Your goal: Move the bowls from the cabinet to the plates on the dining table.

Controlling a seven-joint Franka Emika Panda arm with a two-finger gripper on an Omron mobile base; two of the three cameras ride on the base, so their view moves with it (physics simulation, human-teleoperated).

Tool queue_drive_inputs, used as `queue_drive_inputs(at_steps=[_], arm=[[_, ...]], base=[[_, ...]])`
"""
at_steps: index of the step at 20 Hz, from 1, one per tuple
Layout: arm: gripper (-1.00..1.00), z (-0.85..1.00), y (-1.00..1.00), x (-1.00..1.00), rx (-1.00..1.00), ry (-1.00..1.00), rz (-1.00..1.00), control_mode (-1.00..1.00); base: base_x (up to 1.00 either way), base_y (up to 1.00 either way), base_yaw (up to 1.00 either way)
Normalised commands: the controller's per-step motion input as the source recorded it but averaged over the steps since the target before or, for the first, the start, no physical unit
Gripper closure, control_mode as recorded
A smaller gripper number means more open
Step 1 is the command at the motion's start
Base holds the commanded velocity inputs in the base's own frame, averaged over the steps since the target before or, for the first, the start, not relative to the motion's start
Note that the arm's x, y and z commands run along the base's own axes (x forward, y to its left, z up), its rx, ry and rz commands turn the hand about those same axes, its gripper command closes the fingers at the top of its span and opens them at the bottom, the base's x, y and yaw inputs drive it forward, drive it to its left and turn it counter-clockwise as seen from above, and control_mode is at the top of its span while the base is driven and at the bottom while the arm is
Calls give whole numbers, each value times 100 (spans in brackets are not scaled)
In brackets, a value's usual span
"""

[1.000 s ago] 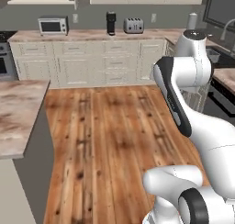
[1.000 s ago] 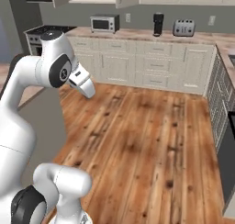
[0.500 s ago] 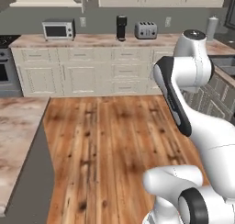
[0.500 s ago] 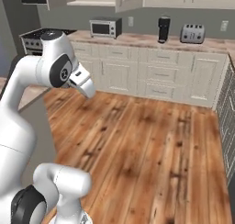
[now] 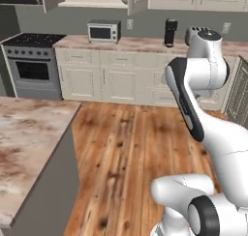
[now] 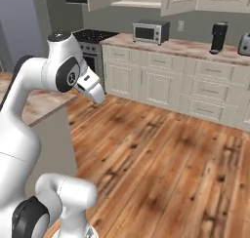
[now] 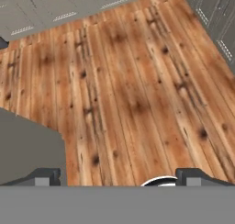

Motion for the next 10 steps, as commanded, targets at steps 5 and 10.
queue_drive_inputs(at_steps=[5, 10], arm=[[-100, 0, 0, 0, 0, 0, 0, 100], [-100, 0, 0, 0, 0, 0, 0, 100]], base=[[34, 0, 42], [42, -31, 22]])
